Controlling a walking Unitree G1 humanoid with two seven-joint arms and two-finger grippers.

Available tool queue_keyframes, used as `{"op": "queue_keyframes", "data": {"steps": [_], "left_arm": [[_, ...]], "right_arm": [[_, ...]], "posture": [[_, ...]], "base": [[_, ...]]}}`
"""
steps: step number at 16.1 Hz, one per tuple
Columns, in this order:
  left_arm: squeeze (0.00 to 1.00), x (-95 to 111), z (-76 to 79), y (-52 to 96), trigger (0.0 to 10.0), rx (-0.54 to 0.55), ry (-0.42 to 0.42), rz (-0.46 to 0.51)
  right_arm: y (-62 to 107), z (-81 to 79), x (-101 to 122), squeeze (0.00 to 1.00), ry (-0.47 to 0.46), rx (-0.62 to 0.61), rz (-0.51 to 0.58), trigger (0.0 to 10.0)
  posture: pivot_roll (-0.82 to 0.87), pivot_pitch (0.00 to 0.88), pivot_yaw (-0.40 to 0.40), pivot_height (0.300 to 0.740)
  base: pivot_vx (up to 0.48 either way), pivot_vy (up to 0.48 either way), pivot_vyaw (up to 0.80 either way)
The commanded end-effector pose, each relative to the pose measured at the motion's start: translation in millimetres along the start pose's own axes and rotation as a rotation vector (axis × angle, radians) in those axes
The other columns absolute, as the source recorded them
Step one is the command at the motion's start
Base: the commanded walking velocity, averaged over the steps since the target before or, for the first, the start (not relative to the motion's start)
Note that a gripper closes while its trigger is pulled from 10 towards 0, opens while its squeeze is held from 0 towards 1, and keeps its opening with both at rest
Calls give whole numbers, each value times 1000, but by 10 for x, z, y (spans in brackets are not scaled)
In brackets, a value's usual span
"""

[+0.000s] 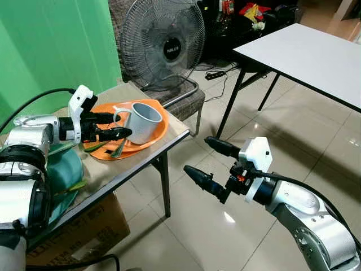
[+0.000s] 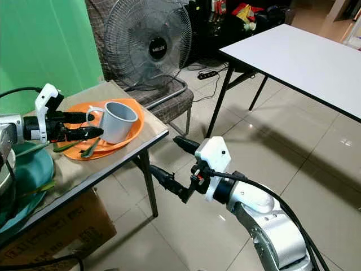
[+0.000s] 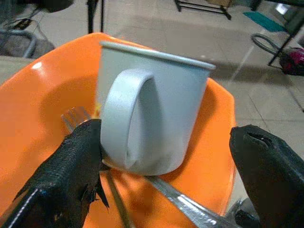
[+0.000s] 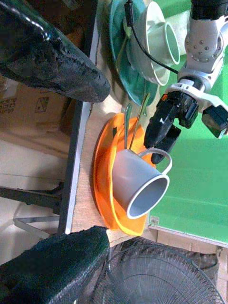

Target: Setting the table

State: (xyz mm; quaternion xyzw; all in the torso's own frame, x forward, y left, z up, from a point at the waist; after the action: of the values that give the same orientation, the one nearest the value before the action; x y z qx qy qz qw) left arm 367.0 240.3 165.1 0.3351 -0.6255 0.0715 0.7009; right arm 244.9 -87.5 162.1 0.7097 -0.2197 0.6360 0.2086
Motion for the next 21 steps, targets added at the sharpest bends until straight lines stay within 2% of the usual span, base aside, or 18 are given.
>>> {"op": "queue_keyframes", "data": {"steps": [1,4,9,10,12,16,21], "left_arm": [[0,21,22,2,10000,-26,-26,0],[0,56,-27,12,10000,41,-116,4],[0,95,-81,-2,10000,123,-135,27],[0,89,-118,-3,0,172,-124,31],[0,75,-138,-6,0,201,-109,30],[0,80,-68,-58,0,126,-77,48],[0,70,-48,-96,0,110,-77,30]], "right_arm": [[-1,6,7,0,-4,7,2,10000],[6,19,0,0,-1,-10,4,10000],[-33,7,-18,0,1,-6,3,10000],[-37,6,-18,0,0,-6,4,10000],[-41,-10,-27,0,-5,0,4,10000],[-57,-41,-44,0,-19,32,1,10000],[-60,-53,-47,0,-23,40,1,10000]], "posture": [[-47,0,-15,740],[-47,0,-13,740],[-42,0,-11,740],[-39,0,-11,740],[-37,0,-11,740],[-31,0,-10,740],[-33,0,-3,740]], "base": [[0,0,0],[0,0,0],[0,0,0],[0,0,0],[0,0,0],[0,0,0],[0,0,0]]}}
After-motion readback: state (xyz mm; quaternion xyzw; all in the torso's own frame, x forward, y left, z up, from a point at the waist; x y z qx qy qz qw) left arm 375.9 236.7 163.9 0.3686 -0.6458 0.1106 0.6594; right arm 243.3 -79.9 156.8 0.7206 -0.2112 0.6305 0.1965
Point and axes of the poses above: a point about 5 cm out from each wrist's last joint towards the gripper, its own y axis pointing back from the gripper into the wrist, its own x axis along the axis of the wrist's last joint, z = x × y, the point moved 3 cm from there along -y, pointing out of the wrist towards the gripper, and after that the axes turned 7 degrees about -y, right-handed, at the moved point
